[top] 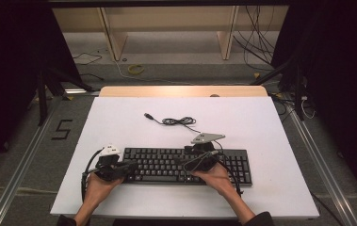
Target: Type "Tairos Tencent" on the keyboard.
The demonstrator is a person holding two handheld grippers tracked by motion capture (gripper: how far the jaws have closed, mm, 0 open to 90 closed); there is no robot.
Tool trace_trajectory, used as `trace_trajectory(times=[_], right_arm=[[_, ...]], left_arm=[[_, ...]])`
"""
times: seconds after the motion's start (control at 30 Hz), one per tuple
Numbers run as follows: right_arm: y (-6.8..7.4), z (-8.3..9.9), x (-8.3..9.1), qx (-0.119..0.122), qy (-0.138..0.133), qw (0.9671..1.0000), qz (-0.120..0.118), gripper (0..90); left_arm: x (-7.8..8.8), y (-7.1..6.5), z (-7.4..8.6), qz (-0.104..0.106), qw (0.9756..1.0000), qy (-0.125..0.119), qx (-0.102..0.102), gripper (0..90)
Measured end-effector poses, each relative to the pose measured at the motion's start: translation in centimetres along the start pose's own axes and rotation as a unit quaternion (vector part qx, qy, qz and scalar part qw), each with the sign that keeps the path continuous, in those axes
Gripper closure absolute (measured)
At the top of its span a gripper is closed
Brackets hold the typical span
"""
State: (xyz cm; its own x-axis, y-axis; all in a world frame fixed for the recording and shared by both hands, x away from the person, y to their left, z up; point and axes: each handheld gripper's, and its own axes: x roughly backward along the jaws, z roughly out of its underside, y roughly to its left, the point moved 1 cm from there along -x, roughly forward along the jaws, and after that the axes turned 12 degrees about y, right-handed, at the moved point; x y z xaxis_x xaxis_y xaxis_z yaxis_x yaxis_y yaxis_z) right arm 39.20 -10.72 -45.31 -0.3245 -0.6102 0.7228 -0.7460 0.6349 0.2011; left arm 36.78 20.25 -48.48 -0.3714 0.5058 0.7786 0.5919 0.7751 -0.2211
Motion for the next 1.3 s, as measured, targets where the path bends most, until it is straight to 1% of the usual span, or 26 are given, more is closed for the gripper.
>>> trace_trajectory(times=[0.13,0.2,0.33,0.5,0.57,0.6,0.73,0.87,0.93,1.0,1.03,1.13,1.3], right_arm=[[0.0,0.1,0.1,-0.001,-0.001,1.0,0.0,36.7],[0.0,0.1,0.2,0.0,-0.001,1.0,0.0,36.6],[0.0,0.1,0.2,-0.001,-0.002,1.0,-0.001,36.5],[0.0,0.1,0.1,-0.002,-0.001,1.0,-0.002,36.5],[0.1,0.1,0.1,0.0,-0.001,1.0,-0.001,36.5],[0.1,0.1,0.1,-0.001,0.0,1.0,-0.002,36.5],[0.1,0.1,0.0,0.0,0.0,1.0,-0.002,36.6],[0.3,0.1,0.0,0.0,0.0,1.0,0.0,36.7],[0.2,0.0,0.1,0.001,-0.002,1.0,0.0,36.8],[0.2,0.0,0.1,0.001,-0.004,1.0,0.0,36.9],[0.2,0.0,0.1,0.001,-0.005,1.0,0.0,37.0],[0.2,-0.1,0.1,0.001,-0.005,1.0,0.0,37.2],[0.2,-0.2,-0.1,0.002,-0.006,1.0,0.001,38.7]], left_arm=[[-0.1,0.0,0.0,-0.001,1.0,0.005,-0.003,88.1],[-0.2,-0.1,0.0,-0.001,1.0,0.005,0.0,88.9],[-0.2,-0.1,-0.1,-0.002,0.9999,0.01,-0.002,89.0],[-0.4,0.0,-0.1,-0.003,0.9999,0.011,0.002,89.0],[-0.5,0.0,-0.1,-0.005,0.9999,0.013,0.002,89.1],[-0.6,0.0,-0.1,-0.007,0.9998,0.017,0.002,89.2],[-0.7,0.2,0.0,-0.002,0.9998,0.017,0.008,89.3],[-0.6,0.1,0.0,-0.004,0.9999,0.016,0.004,89.2],[-0.5,0.1,0.0,-0.001,0.9999,0.014,0.006,89.1],[-0.3,0.1,-0.1,0.002,0.9999,0.008,0.006,87.1],[-0.2,0.0,-0.1,-0.002,1.0,0.005,0.004,85.3],[0.1,0.0,-0.1,0.006,0.9999,-0.005,0.006,79.7],[0.5,-0.2,-0.2,0.019,0.9995,-0.026,0.01,67.9]])
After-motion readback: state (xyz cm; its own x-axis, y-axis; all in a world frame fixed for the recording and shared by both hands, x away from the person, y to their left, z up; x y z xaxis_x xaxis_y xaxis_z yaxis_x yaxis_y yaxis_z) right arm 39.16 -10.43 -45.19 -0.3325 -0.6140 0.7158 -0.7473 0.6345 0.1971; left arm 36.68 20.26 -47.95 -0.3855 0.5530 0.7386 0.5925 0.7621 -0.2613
